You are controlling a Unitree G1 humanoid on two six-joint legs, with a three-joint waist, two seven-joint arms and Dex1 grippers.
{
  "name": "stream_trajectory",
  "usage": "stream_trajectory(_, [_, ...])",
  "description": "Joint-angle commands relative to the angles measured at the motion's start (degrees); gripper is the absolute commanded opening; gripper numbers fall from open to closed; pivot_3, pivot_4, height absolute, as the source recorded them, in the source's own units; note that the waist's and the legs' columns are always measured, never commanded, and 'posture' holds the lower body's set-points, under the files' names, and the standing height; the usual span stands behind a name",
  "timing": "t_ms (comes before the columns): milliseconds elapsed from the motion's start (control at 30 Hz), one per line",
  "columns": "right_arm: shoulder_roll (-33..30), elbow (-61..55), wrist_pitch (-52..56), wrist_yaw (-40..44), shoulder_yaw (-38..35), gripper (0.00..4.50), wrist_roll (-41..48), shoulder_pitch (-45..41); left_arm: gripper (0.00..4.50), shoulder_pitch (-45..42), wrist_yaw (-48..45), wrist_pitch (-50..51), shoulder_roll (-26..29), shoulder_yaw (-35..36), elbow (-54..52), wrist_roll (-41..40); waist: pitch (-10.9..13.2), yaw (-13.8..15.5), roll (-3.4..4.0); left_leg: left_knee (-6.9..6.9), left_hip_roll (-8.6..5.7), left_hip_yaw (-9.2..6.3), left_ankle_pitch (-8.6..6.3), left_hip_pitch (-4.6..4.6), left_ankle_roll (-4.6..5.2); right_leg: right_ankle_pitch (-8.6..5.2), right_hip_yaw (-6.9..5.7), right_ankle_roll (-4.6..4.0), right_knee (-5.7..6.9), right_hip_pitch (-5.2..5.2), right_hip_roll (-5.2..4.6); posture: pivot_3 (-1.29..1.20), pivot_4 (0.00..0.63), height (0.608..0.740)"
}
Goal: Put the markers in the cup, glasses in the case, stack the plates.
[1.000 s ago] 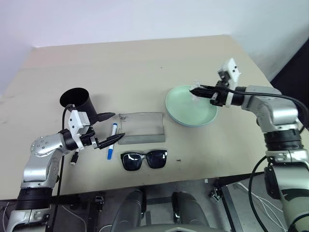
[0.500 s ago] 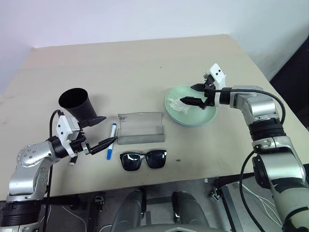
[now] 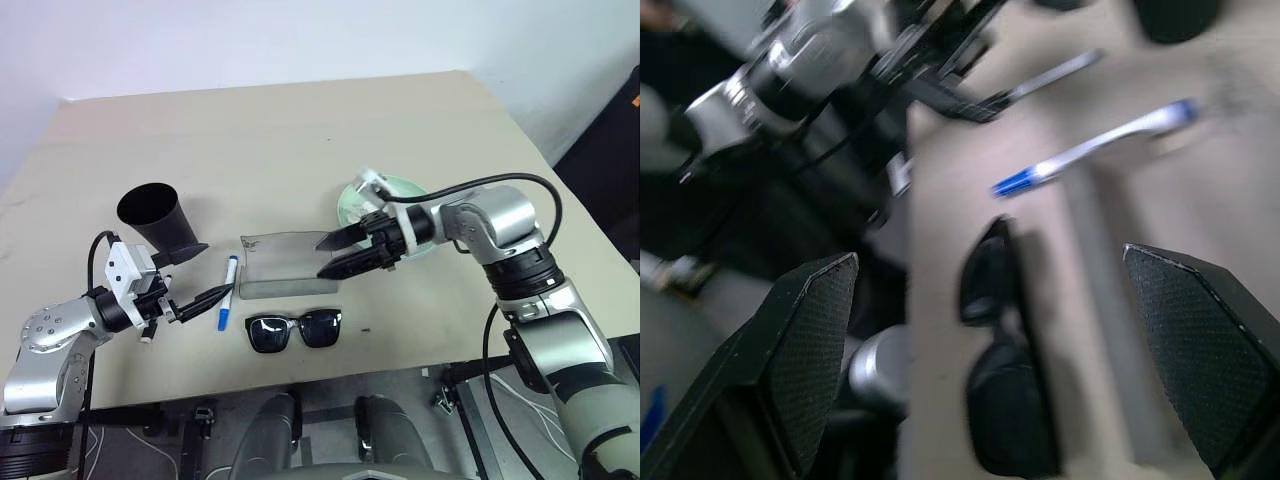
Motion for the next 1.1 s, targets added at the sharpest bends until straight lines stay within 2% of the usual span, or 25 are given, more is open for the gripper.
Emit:
stream_trajectory(33, [2.4,-1.0,-0.3,2.1,6.3,4.47,-1.4,-2.6,4.50,-0.2,0.1,-0.6,0.9,1.5,-1.0,-0.5,0.0,0.0,-0.01,-0.02,0.00,0.00,0.00,0.00,0.00,0.00,0.00,0.00,-0.03,-0.03,0.00,0.00,0.150,0.735])
stream_trajectory(167, [5.6,2.0,-2.7,4.6,13.1,4.47,-4.2,-4.6,4.50,-0.3,0.4,-0.8,0.8,1.5,-0.9,-0.2,0.0,-0.1,0.00,-0.06,0.00,0.02,0.00,-0.05,-0.01,0.02,0.01,-0.01,-0.05,-0.06,0.00,0.00,0.150,0.735])
stream_trajectory(433, [10.0,9.2,-6.3,6.1,18.9,4.47,-9.4,-6.0,4.50,0.0,1.6,-0.8,0.0,0.6,-2.1,0.0,0.0,-0.1,-0.02,-0.06,0.00,0.02,-0.01,0.00,-0.01,0.05,0.00,-0.04,-0.04,-0.13,0.03,0.00,0.150,0.735])
stream_trajectory(600, [10.5,9.8,-7.3,7.3,20.4,4.47,-11.1,-5.5,4.50,0.8,2.0,-1.0,-0.3,0.5,-2.7,0.0,0.0,-0.1,-0.02,-0.08,0.00,0.03,-0.01,-0.01,-0.02,0.06,0.00,-0.03,-0.02,-0.18,0.05,0.00,0.150,0.735])
stream_trajectory(733, [10.6,9.9,-7.8,7.6,20.6,3.62,-11.9,-5.4,4.50,0.8,2.2,-0.9,-0.4,0.3,-2.8,0.1,0.0,-0.1,-0.02,-0.08,0.00,0.03,-0.01,0.00,-0.02,0.06,0.00,-0.03,0.00,-0.18,0.06,0.00,0.150,0.735])
stream_trajectory(1000, [11.5,11.5,-7.8,7.1,18.6,0.75,-12.5,-6.1,4.50,0.0,2.2,-1.0,-0.6,-0.7,-2.1,0.4,0.0,-0.1,-0.03,-0.08,0.00,0.03,-0.01,0.00,-0.02,0.06,0.00,-0.03,0.01,-0.18,0.07,0.00,0.150,0.735])
stream_trajectory(1067, [11.3,11.4,-7.9,7.1,18.3,0.12,-12.6,-6.0,4.50,-0.2,2.2,-1.0,-0.6,-0.8,-1.9,0.4,0.0,-0.1,-0.06,-0.08,0.00,0.02,-0.01,0.02,-0.02,0.06,0.00,-0.03,0.01,-0.17,0.07,0.00,0.150,0.735])
stream_trajectory(1100, [11.1,11.2,-7.8,7.2,18.1,0.03,-12.6,-5.9,4.50,-0.2,2.2,-1.1,-0.6,-0.7,-1.8,0.3,0.0,-0.2,-0.06,-0.08,0.01,0.02,-0.01,0.05,-0.02,0.08,0.00,-0.05,0.01,-0.15,0.07,0.00,0.150,0.735])
